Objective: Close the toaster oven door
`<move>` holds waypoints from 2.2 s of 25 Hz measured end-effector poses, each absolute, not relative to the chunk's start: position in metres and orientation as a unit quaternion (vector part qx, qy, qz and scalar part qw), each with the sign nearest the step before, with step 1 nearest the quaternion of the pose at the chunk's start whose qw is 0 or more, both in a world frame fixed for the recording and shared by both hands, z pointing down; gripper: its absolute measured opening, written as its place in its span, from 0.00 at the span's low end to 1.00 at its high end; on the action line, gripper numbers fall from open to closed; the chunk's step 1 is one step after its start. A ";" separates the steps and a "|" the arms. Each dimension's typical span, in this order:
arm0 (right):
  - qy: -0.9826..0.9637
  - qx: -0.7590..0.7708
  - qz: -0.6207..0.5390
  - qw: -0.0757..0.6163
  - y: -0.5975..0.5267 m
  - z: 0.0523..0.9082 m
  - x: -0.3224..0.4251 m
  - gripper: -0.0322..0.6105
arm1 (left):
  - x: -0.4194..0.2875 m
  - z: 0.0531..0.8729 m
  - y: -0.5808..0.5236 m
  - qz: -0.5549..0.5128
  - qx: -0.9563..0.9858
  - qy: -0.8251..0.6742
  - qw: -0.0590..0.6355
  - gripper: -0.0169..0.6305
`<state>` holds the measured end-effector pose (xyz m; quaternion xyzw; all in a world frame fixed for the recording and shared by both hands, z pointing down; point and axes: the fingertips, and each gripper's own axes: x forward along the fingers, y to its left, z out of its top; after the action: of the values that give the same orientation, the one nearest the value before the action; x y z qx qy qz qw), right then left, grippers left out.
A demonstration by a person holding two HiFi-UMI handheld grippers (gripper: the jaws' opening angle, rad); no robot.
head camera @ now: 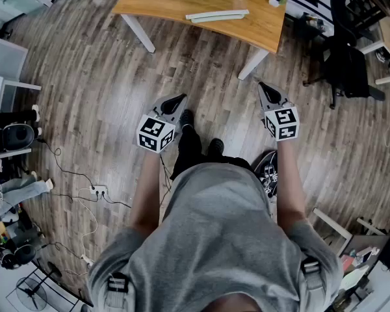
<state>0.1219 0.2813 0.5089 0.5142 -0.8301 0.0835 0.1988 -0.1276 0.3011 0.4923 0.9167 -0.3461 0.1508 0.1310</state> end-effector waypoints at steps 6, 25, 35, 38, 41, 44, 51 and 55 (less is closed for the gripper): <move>-0.834 0.511 0.080 0.195 0.279 0.509 0.123 0.06 | -0.127 0.482 0.294 0.146 0.914 -0.361 0.119 0.05; -0.837 0.508 0.079 0.186 0.305 0.512 0.134 0.06 | -0.112 0.476 0.314 0.153 0.914 -0.363 0.100 0.05; -0.844 0.497 0.087 0.182 0.314 0.518 0.134 0.09 | -0.111 0.475 0.323 0.154 0.911 -0.371 0.096 0.06; -0.848 0.488 0.085 0.187 0.317 0.522 0.129 0.13 | -0.112 0.477 0.326 0.156 0.910 -0.373 0.096 0.06; -0.852 0.483 0.087 0.180 0.318 0.522 0.125 0.14 | -0.114 0.479 0.329 0.166 0.909 -0.372 0.094 0.06; -0.854 0.480 0.088 0.178 0.317 0.522 0.123 0.14 | -0.119 0.479 0.329 0.165 0.907 -0.376 0.095 0.10; -0.863 0.466 0.095 0.169 0.318 0.521 0.114 0.25 | -0.127 0.478 0.329 0.161 0.904 -0.383 0.098 0.21; -0.871 0.450 0.096 0.173 0.320 0.524 0.106 0.39 | -0.131 0.480 0.330 0.160 0.904 -0.385 0.101 0.27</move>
<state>0.1065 0.3204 0.5239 0.4500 -0.8710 0.0958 0.1725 -0.1313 0.3296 0.4796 0.9036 -0.3846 0.1595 0.1009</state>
